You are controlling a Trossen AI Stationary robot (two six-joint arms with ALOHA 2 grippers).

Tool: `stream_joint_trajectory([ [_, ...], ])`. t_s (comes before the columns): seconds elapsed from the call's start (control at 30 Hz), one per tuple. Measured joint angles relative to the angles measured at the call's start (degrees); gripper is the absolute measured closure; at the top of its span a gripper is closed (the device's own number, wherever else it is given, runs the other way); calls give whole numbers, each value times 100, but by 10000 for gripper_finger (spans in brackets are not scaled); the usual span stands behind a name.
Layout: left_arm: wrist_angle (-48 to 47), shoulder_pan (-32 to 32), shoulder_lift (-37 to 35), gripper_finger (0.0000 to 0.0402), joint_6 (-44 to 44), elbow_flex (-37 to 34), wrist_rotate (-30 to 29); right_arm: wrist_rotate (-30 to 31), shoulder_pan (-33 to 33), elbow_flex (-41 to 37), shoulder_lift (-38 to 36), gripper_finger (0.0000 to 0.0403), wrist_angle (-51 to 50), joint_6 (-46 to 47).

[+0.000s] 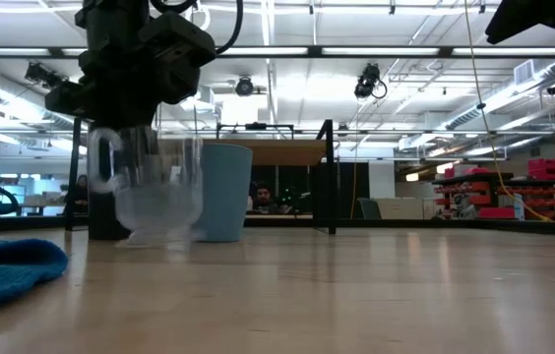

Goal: Stack small to large cups/mugs on shelf
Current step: Put the transparent mug on the shelf

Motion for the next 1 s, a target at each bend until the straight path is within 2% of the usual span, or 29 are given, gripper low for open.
stream_joint_trajectory([
  [0.1, 1, 0, 0, 393, -6, 0, 0, 0, -2, 0, 0, 330, 0, 0],
  [0.3, 1, 0, 0, 383, -9, 0, 10, 0, -2, 0, 0, 330, 0, 0],
  [0.57, 64, -14, -2, 392, 8, 215, 463, 0, -1, 0, 0, 330, 0, 0],
  [0.8, -5, -48, -7, 393, 562, 1268, 634, 0, -1, 0, 0, 330, 0, -2],
  [1.0, -705, 1, -10, 395, 920, 2440, 504, 0, 0, 0, 0, 330, 0, -2],
])
